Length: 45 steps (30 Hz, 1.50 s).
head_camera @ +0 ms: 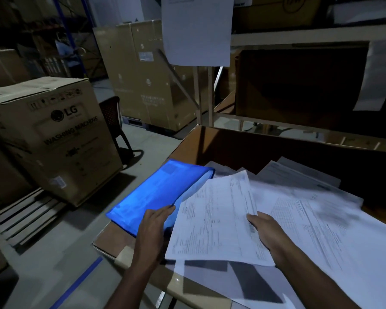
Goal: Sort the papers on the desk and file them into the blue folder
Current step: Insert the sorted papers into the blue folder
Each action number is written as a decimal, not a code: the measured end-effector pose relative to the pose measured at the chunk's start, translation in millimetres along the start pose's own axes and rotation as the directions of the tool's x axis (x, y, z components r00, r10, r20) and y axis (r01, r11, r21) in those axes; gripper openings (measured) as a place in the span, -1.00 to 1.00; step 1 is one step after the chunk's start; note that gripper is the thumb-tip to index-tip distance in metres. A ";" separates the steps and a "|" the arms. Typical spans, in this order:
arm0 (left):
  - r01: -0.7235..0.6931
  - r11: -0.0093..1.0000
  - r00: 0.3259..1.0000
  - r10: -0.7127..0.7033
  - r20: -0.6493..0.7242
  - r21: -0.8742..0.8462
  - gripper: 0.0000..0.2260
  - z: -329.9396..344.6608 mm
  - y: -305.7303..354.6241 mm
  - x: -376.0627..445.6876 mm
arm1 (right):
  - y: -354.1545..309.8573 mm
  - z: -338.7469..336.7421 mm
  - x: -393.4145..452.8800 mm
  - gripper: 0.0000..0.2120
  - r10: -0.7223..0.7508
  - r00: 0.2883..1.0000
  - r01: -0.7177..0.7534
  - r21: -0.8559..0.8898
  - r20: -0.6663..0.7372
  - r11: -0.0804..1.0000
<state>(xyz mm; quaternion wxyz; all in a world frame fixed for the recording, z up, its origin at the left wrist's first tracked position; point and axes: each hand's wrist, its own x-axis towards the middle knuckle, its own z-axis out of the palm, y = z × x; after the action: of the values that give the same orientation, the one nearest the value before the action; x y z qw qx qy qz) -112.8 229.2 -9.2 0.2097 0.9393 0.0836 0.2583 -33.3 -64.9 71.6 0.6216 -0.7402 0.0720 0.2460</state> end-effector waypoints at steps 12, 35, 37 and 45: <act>0.169 0.878 0.983 -0.119 0.137 -0.448 -0.60 -25.6 6.7 -3.8 | 21.8 36.0 33.0 -0.75 -0.068 0.966 0.097 0.106 -0.249 0.990; -0.016 0.966 0.989 0.054 0.140 -0.259 -0.50 -16.1 41.4 -11.9 | 14.9 97.8 32.8 -0.80 -0.026 0.999 0.013 0.277 0.044 0.961; 0.014 0.969 0.991 0.020 0.134 -0.248 -0.51 -16.2 38.7 -12.1 | 16.6 102.1 36.2 -0.77 0.012 0.990 -0.048 0.257 0.139 0.965; 0.086 0.959 0.989 -0.049 0.138 -0.270 -0.54 -22.2 33.8 -11.9 | 17.4 84.5 41.6 -0.77 0.032 0.994 -0.036 0.043 0.108 0.998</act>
<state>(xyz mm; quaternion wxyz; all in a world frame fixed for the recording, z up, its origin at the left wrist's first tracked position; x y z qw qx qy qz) -132.9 203.5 17.5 0.3518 0.9125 0.0652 0.1983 -27.5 20.4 28.3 0.6369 -0.7103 0.0567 0.2942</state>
